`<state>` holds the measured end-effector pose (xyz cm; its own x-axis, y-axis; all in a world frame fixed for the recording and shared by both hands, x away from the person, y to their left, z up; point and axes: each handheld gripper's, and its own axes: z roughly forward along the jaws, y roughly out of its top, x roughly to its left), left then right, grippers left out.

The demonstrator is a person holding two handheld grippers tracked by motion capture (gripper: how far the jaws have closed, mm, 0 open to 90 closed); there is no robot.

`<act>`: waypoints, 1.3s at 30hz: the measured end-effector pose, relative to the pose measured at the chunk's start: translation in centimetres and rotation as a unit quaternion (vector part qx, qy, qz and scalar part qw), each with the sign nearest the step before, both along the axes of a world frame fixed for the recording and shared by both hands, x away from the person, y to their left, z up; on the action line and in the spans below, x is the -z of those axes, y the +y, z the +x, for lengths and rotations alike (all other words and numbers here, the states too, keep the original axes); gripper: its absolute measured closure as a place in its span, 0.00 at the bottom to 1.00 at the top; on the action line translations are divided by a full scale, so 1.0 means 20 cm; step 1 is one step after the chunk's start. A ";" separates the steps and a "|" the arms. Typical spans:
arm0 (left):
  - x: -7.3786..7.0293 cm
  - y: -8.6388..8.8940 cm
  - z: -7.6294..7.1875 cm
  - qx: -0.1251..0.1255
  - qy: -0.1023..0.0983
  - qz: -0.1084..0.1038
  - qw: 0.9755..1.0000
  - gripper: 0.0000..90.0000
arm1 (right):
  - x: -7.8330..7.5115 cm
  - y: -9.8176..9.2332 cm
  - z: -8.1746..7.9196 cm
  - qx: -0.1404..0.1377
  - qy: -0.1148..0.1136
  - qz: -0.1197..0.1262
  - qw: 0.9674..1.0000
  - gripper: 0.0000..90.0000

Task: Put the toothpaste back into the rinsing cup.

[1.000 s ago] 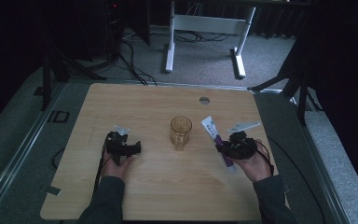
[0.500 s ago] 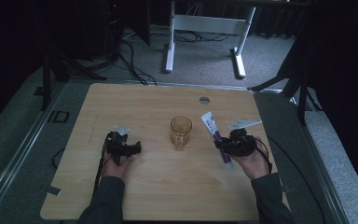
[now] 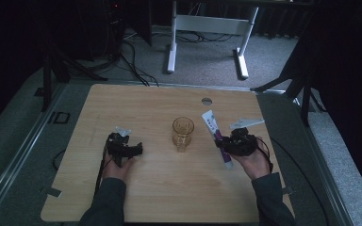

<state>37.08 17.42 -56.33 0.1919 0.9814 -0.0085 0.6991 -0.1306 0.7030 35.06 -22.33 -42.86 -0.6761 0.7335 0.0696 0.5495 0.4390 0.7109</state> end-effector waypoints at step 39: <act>0.00 0.00 0.00 0.000 0.000 0.000 1.000 0.13 | -0.03 0.04 0.07 0.033 -0.038 0.084 0.995 0.81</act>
